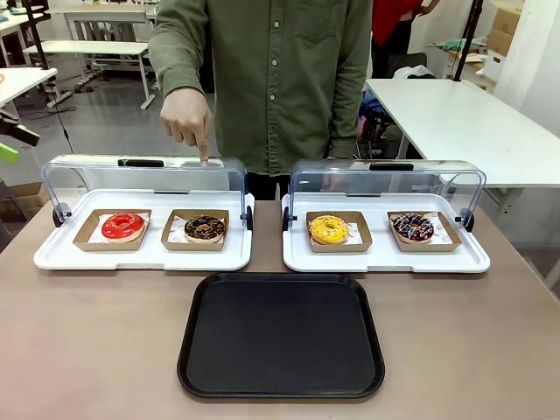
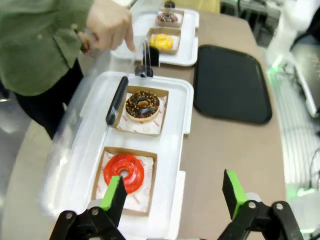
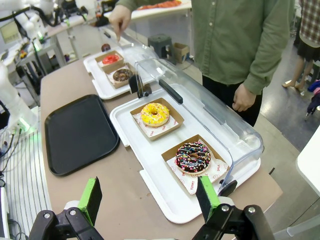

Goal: Move the second donut from the left to the tray.
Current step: Pick up the Paper togo box containing the Donut indicated by the person and place it on the Handle tray.

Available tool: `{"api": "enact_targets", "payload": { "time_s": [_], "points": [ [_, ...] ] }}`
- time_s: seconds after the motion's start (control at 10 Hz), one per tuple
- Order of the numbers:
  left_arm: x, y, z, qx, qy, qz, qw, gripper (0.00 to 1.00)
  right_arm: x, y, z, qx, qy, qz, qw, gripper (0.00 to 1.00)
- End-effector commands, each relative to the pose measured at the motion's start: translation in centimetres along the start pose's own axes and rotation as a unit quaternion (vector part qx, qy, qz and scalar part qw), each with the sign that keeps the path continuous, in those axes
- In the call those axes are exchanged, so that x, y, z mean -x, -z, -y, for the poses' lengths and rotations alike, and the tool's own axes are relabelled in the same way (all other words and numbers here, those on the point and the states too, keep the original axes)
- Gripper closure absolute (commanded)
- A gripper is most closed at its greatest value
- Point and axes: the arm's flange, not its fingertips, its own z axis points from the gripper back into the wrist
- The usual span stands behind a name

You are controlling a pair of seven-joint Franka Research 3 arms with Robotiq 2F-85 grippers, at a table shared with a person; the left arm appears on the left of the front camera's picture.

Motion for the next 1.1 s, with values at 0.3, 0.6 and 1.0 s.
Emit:
{"api": "enact_targets", "payload": {
  "time_s": [0.3,0.6,1.0],
  "points": [
    [-8.5,10.3,2.6,-0.014,0.073,-0.159,0.984,0.0,-0.2,0.2,-0.3,0.001,-0.004,0.013,1.0,0.0],
    [-10.5,17.3,4.5,-0.017,0.076,-0.216,0.973,0.0,-0.2,0.2,-0.3,0.001,-0.004,0.013,1.0,0.0],
    [-9.5,23.6,4.9,-0.013,0.106,-0.252,0.962,0.0,-0.2,0.2,-0.3,0.001,-0.004,0.013,1.0,0.0]
  ]
}}
